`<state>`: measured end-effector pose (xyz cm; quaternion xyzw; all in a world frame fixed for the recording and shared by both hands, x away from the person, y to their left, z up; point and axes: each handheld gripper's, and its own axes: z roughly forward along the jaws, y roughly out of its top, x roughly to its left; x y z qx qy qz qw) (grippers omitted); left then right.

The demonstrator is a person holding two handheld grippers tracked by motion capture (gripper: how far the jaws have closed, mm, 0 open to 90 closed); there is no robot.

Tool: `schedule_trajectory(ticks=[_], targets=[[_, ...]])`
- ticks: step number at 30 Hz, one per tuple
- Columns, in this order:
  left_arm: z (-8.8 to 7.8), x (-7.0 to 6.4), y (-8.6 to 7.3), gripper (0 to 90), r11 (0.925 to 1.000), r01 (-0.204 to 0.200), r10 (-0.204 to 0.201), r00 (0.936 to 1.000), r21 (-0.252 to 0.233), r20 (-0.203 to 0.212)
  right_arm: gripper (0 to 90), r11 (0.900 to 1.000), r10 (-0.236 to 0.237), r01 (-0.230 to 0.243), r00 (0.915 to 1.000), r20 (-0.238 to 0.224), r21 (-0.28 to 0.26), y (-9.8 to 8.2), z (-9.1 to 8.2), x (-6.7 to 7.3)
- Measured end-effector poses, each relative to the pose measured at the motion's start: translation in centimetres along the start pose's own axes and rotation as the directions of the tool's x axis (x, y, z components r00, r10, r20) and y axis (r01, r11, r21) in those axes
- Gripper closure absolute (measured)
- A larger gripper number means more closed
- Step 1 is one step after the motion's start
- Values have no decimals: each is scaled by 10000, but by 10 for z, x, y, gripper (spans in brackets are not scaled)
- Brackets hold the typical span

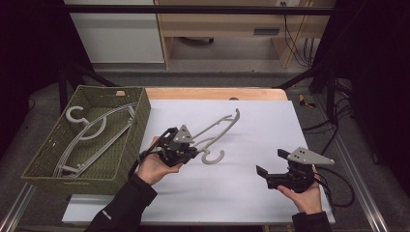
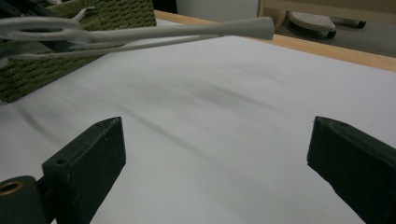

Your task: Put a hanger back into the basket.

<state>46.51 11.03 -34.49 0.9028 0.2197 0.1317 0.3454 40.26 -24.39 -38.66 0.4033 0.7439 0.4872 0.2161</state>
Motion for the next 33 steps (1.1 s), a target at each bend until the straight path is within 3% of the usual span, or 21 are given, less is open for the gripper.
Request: schedule_trajectory(ticks=[10, 14, 25, 33], targets=[[-49, 1, 1, 839, 9985, -3, 9, 10000, -553, 98, 50, 10000, -32, 32, 10000, -27, 16, 0, 1, 0], [-67, 3, 3, 839, 9956, 124, -85, 9990, -925, 432, 50, 10000, -15, 15, 10000, -35, 4, 0, 0, 0], [-109, -4, 20, 839, 9907, -204, 238, 9994, -1346, 237, 51, 10000, 16, -16, 10000, -20, -62, 1, -1, 2], [-139, 17, 16, 839, 9870, 105, -121, 9999, -1601, -91, 45, 9999, -51, 49, 9999, -100, -125, 1, 0, 3]])
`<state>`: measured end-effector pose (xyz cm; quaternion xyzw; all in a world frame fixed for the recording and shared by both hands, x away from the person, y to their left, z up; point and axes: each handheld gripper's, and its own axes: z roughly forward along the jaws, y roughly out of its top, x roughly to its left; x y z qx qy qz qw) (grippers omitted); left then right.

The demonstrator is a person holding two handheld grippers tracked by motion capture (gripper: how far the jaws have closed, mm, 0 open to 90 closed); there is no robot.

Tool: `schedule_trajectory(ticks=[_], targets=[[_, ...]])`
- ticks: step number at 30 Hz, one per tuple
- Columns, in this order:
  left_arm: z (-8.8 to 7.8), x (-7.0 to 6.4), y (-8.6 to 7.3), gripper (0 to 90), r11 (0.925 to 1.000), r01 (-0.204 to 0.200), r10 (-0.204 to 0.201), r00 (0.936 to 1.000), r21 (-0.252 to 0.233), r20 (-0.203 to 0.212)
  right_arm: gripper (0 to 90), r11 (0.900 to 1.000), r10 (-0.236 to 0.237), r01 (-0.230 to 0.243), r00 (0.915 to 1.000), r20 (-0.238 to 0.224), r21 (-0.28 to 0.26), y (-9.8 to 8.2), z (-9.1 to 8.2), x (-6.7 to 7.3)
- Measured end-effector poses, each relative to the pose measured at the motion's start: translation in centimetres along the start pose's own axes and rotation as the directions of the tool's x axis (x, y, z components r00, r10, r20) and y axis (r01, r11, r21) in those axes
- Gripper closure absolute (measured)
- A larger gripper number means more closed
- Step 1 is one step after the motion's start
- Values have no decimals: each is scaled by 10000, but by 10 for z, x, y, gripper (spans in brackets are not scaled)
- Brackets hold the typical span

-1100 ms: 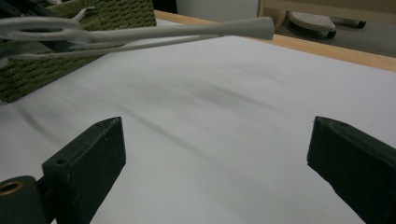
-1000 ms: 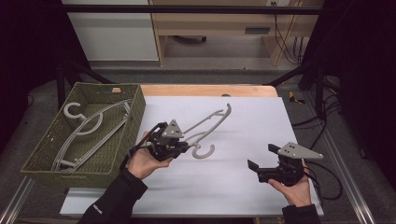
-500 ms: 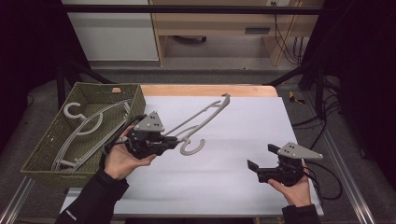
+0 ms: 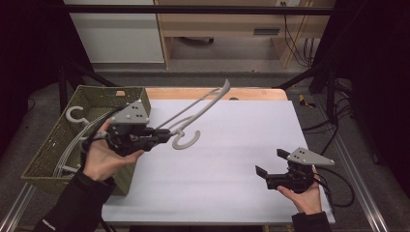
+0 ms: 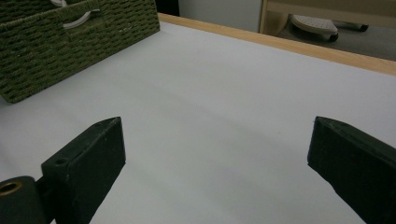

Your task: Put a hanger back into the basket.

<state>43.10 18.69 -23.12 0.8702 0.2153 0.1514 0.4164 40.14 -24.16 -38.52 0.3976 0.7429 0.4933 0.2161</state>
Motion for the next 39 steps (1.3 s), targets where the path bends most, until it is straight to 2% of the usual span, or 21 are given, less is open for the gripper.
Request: schedule_trajectory(ticks=[6, 13, 19, 25, 26, 30, 31, 32, 33, 39], targets=[[-24, 23, -8, 839, 9985, 500, -511, 9975, -236, -486, 38, 9999, -119, 119, 9999, 6, 2, 0, 2, 1], [-55, 57, -29, 839, 9934, 1109, -1136, 9870, -294, -1138, 38, 9999, -88, 88, 10000, 37, 61, -1, 4, 2], [-70, 85, -52, 839, 9850, 1699, -1725, 9728, -297, -1545, 39, 9998, -135, 135, 9999, 16, 166, -1, 6, 2], [-70, 109, -75, 839, 9743, 2250, -2205, 9606, 73, -1689, 39, 9998, -119, 119, 9999, 39, 174, -2, 7, 2], [-70, 114, -81, 838, 9703, 2417, -2367, 9558, 75, -1747, 40, 9998, -124, 123, 9999, 38, 176, -2, 7, 2], [-71, 124, -94, 838, 9620, 2729, -2675, 9464, 49, -1812, 40, 9997, -145, 144, 9999, 33, 199, -2, 8, 2], [-72, 128, -98, 838, 9581, 2865, -2811, 9418, 32, -1842, 40, 9997, -143, 143, 9999, 43, 208, -2, 8, 2], [-72, 131, -102, 838, 9568, 2908, -2851, 9401, 33, -1872, 40, 9997, -139, 139, 9999, 33, 224, -2, 8, 2], [-72, 133, -104, 838, 9528, 3037, -2985, 9356, -14, -1885, 40, 9996, -142, 141, 9999, 34, 232, -2, 8, 2], [-73, 147, -124, 838, 9356, 3530, -3448, 9179, 74, -1965, 41, 9995, -126, 125, 9999, 46, 285, -3, 9, 2]])
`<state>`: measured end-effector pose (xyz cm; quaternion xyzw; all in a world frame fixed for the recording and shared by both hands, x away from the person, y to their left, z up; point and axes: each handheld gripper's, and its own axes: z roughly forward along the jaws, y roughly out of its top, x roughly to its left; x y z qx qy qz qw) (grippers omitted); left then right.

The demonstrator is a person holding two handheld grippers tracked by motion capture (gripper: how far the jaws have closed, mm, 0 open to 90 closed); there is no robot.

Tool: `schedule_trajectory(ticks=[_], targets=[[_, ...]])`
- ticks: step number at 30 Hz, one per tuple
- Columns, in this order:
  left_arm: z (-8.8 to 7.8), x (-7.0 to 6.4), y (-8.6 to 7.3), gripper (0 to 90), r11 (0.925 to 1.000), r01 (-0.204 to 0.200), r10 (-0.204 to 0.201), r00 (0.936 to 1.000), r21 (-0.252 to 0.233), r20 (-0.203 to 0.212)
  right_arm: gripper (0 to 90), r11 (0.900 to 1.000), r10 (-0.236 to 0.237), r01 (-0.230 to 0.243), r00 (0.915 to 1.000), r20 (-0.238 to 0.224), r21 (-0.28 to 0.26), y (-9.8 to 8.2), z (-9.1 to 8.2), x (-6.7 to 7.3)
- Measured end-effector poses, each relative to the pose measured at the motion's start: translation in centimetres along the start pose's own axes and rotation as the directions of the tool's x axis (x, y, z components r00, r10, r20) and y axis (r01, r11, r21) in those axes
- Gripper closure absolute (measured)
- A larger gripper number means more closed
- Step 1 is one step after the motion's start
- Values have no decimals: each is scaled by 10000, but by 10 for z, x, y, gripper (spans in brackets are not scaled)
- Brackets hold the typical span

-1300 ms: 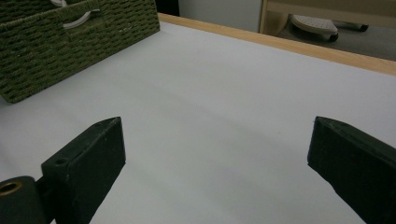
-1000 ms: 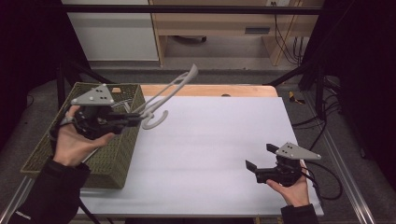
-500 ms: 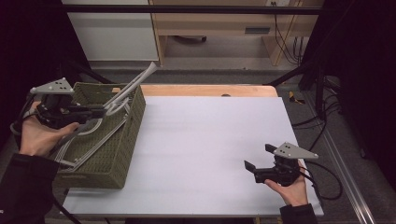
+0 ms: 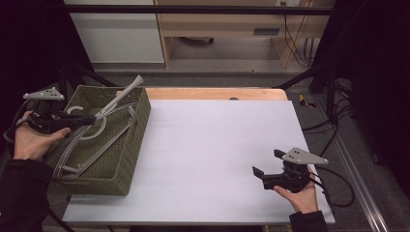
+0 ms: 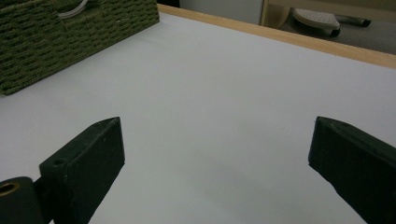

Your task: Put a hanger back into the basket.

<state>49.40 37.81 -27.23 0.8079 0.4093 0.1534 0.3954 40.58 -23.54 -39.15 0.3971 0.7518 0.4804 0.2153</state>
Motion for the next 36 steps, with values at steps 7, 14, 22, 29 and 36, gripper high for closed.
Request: schedule_trajectory(ticks=[7, 14, 22, 29, 36], targets=[[0, 10, -11, 838, 9993, 186, -187, 9998, 337, 36, 41, 10000, -23, 23, 10000, -5, 43, 0, 0, 0], [4, 17, -18, 838, 9970, 115, -122, 9999, 760, 83, 42, 10000, -13, 14, 10000, -12, 65, 0, 1, 0], [18, 25, -24, 838, 9977, 177, -199, 9993, 661, 326, 42, 9999, 24, -24, 10000, 7, 104, -1, 2, 0], [33, 30, -32, 838, 9978, 365, -390, 9982, 551, 451, 42, 9999, 31, -31, 10000, 9, 140, -1, 2, 0], [40, 35, -42, 838, 9974, 694, -708, 9949, 218, 716, 43, 9999, 48, -48, 10000, 2, 151, -2, 3, 0]])
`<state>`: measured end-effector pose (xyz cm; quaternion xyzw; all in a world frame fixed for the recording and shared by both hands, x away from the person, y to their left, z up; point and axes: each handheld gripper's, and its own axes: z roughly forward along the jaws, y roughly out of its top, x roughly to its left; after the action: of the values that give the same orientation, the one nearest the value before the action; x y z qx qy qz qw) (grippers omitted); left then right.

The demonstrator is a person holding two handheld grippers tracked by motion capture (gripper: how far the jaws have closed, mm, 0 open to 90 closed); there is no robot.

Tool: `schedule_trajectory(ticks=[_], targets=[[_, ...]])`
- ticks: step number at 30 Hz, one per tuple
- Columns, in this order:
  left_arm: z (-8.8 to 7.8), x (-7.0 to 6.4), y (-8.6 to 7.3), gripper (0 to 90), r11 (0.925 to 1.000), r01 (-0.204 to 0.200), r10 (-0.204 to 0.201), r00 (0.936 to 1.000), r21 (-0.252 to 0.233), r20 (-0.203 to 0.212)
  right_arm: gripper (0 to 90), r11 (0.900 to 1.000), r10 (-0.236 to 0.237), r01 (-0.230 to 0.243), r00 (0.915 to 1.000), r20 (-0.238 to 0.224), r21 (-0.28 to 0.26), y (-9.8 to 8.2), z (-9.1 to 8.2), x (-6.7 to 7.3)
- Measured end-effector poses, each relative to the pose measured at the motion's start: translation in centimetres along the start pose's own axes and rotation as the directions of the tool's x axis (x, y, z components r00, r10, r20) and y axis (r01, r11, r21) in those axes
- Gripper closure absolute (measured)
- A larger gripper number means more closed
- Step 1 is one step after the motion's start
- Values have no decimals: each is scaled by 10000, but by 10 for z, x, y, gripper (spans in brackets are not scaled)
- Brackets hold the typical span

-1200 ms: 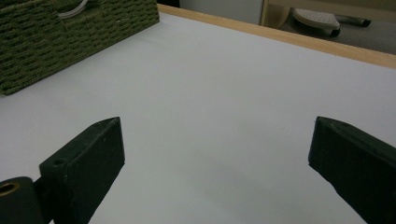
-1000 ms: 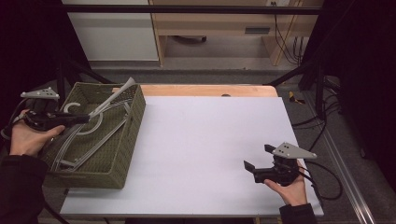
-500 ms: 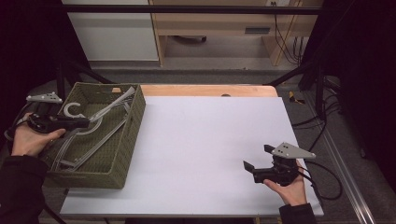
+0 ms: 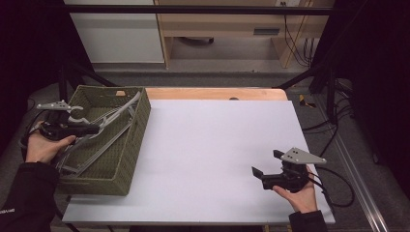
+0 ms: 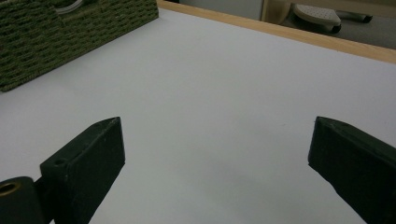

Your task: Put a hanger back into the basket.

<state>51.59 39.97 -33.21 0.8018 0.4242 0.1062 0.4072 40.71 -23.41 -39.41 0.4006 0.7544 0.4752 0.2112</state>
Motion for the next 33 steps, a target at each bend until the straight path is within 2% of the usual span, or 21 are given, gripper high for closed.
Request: schedule_trajectory(ticks=[3, 5, 8, 11, 13, 18, 20, 22, 23, 25, 26, 27, 28, 29, 30, 31, 32, 33], targets=[[2, 4, -7, 837, 9994, 314, -311, 9993, -156, 186, 44, 10000, -21, 21, 10000, -14, 11, 0, 0, 0], [6, 7, -13, 836, 9991, 417, -416, 9989, -69, 198, 43, 10000, -15, 15, 10000, -38, 14, 0, 1, 0], [14, 11, -21, 835, 9967, 795, -799, 9966, 146, 226, 43, 10000, -11, 11, 10000, -39, 27, 0, 1, 1], [23, 13, -28, 834, 9949, 890, -890, 9960, 473, -20, 44, 10000, -14, 14, 10000, -41, 24, 0, 1, 1], [25, 13, -31, 833, 9950, 917, -922, 9957, 401, 97, 43, 10000, -37, 37, 10000, -18, 41, 0, 1, 0], [19, 15, -29, 823, 9964, 834, -829, 9960, 125, -324, 43, 10000, -69, 69, 10000, -49, 56, -1, 1, 1], [15, 15, -28, 808, 9964, 840, -844, 9938, -84, -723, 43, 10000, -31, 31, 10000, -36, 34, 0, 1, 1], [11, 18, -27, 796, 9950, 908, -952, 9881, -413, -1212, 43, 10000, 3, -3, 10000, -40, 14, 0, 1, 1], [10, 18, -27, 783, 9946, 897, -970, 9824, -519, -1597, 43, 10000, -3, 3, 10000, -30, 18, 0, 1, 1], [8, 21, -26, 750, 9960, 779, -866, 9586, -427, -2714, 43, 10000, -33, 33, 10000, -27, 29, 0, 1, 1], [9, 25, -27, 745, 9963, 809, -862, 9398, -298, -3306, 43, 10000, -53, 54, 10000, -40, 36, 0, 2, 1], [10, 29, -27, 724, 9951, 974, -974, 9167, -196, -3874, 43, 10000, -51, 52, 10000, -45, 49, -1, 2, 1], [10, 33, -29, 692, 9928, 1193, -1127, 9008, -105, -4195, 43, 10000, -62, 62, 10000, -43, 63, -1, 2, 1], [11, 38, -31, 648, 9880, 1532, -1465, 8823, -214, -4473, 43, 10000, -65, 65, 10000, -26, 68, -1, 3, 1], [12, 39, -33, 592, 9858, 1655, -1595, 8702, -284, -4661, 43, 10000, -62, 62, 10000, -27, 67, -1, 3, 1], [11, 40, -35, 564, 9845, 1715, -1680, 8611, -371, -4800, 43, 10000, -54, 55, 10000, -31, 64, -1, 3, 1], [10, 39, -37, 534, 9836, 1743, -1746, 8541, -466, -4899, 43, 10000, -61, 61, 10000, -24, 60, -1, 3, 1], [8, 38, -38, 510, 9827, 1764, -1815, 8517, -573, -4916, 43, 10000, -60, 61, 10000, -23, 47, -1, 3, 1]])
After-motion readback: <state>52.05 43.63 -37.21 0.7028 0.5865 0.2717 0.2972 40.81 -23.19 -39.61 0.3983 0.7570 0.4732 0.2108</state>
